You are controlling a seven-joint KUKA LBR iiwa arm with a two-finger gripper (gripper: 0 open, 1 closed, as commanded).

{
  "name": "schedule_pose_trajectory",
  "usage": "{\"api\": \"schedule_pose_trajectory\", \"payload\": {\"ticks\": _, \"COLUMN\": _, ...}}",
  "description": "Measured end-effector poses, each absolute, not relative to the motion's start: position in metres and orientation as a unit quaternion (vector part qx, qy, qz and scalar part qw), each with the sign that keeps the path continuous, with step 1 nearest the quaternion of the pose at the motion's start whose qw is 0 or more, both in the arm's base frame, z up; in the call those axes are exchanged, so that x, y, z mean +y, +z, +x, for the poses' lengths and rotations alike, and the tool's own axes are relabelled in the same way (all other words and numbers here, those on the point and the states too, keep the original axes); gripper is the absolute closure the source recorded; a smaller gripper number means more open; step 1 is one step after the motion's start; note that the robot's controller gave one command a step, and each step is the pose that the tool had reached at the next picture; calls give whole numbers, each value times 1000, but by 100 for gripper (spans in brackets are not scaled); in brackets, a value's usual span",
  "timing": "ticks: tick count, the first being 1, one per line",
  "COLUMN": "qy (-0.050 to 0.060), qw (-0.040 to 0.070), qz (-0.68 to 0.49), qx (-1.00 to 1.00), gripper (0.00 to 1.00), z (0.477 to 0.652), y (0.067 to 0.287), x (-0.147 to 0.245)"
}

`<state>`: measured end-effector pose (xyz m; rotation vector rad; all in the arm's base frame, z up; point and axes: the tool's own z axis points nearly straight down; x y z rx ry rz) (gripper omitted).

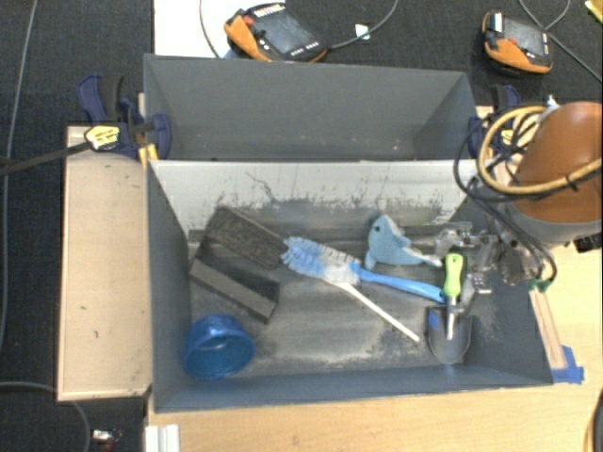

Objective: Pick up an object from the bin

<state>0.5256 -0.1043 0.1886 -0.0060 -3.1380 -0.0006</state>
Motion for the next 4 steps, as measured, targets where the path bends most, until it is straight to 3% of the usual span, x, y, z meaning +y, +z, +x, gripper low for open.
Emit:
{"api": "schedule_pose_trajectory", "payload": {"ticks": 1, "qy": 0, "qw": -2, "qz": 1, "qx": -1000, "gripper": 0, "z": 527, "y": 192, "x": -104}}
{"api": "schedule_pose_trajectory", "payload": {"ticks": 2, "qy": 0, "qw": -6, "qz": -114, "qx": -993, "gripper": 0, "z": 588, "y": 82, "x": -76}}
{"api": "schedule_pose_trajectory", "payload": {"ticks": 3, "qy": 1, "qw": -9, "qz": -75, "qx": -997, "gripper": 0, "z": 593, "y": 143, "x": -77}}
{"api": "schedule_pose_trajectory", "payload": {"ticks": 4, "qy": -1, "qw": -1, "qz": -153, "qx": -988, "gripper": 0, "z": 564, "y": 100, "x": -63}}
